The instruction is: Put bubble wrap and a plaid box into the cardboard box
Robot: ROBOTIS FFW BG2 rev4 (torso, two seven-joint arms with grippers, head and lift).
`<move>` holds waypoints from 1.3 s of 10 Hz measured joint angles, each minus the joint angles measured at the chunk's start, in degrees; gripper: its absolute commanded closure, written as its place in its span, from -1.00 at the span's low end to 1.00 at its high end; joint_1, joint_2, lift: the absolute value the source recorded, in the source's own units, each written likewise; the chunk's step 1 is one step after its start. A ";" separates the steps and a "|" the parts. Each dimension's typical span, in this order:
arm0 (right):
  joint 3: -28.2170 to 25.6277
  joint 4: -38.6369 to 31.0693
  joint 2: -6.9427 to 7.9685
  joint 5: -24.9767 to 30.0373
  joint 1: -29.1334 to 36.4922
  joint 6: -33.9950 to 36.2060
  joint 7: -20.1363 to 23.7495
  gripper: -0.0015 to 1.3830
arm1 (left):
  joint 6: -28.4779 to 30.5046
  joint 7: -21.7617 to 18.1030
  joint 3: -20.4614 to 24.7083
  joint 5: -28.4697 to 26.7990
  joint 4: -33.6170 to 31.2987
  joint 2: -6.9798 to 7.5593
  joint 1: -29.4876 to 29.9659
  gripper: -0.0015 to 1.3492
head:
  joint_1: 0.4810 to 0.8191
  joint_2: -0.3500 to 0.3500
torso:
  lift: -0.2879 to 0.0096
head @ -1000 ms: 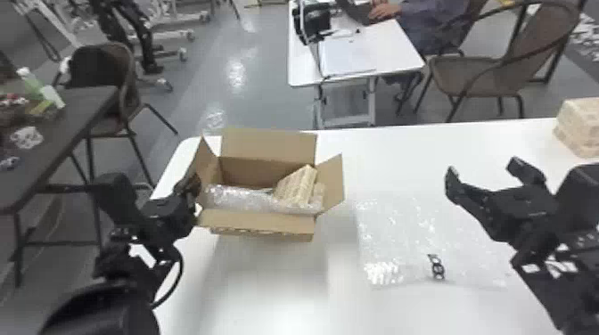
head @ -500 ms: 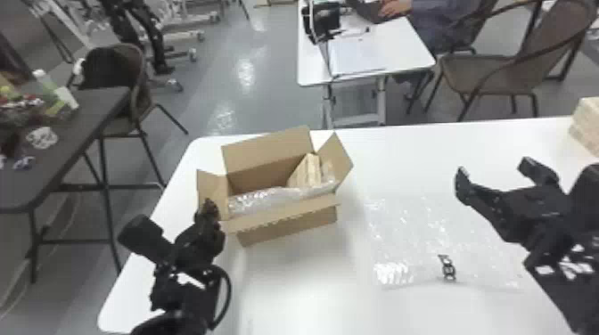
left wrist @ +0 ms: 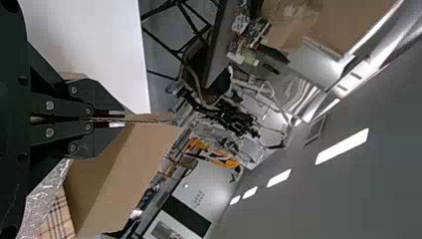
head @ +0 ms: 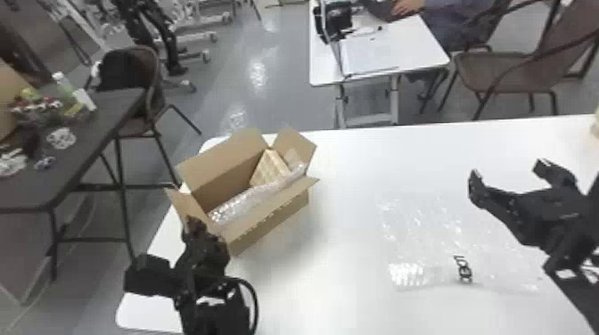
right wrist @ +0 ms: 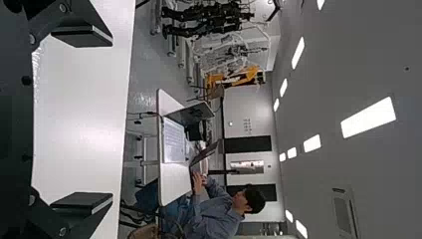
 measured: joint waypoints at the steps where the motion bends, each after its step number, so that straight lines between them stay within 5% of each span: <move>1: 0.00 0.00 0.00 0.02 -0.03 0.12 0.04 -0.72 | -2.88 4.08 -0.43 -1.64 -0.02 0.01 0.85 0.80 | 0.27 0.90 | 0.21; 3: 0.00 0.00 0.00 0.15 -0.09 0.25 0.27 -0.72 | -8.10 11.62 -2.49 -4.44 0.57 -0.21 1.88 0.80 | 0.27 0.95 | 0.21; 5: 0.00 0.00 0.00 0.38 -0.14 0.28 0.62 -0.72 | -10.66 13.82 -4.69 -4.07 1.88 -0.39 1.93 0.79 | 0.27 0.93 | 0.21; 6: 0.00 0.00 0.00 0.48 -0.17 0.28 0.82 -0.72 | -11.78 14.63 -5.50 -4.44 2.63 -0.37 1.54 0.50 | 0.27 0.92 | 0.21; 7: 0.00 0.01 0.00 0.60 -0.27 0.29 1.28 -0.72 | -13.25 14.75 -5.84 -4.85 3.67 -0.27 1.03 -0.48 | 0.27 0.92 | 0.21; 8: 0.00 0.06 0.00 0.74 -0.37 0.41 1.58 -0.72 | -15.13 14.73 -6.26 -5.01 4.76 0.27 0.47 -1.00 | 0.27 0.93 | 0.21; 9: 0.00 0.08 0.00 0.86 -0.40 0.47 1.68 -0.72 | -16.57 14.73 -6.87 -5.07 5.55 1.31 0.10 -0.90 | 0.27 0.93 | 0.21; 11: 0.00 0.08 0.00 1.12 -0.41 0.50 1.71 -0.72 | -19.07 17.60 -6.46 -8.89 6.54 2.45 -0.20 -0.34 | 0.27 0.97 | 0.21; 13: 0.00 -0.12 0.00 1.25 -0.29 0.44 1.71 -0.72 | -20.04 18.60 0.78 -20.20 5.59 -0.35 0.72 -0.28 | 0.27 1.00 | 0.21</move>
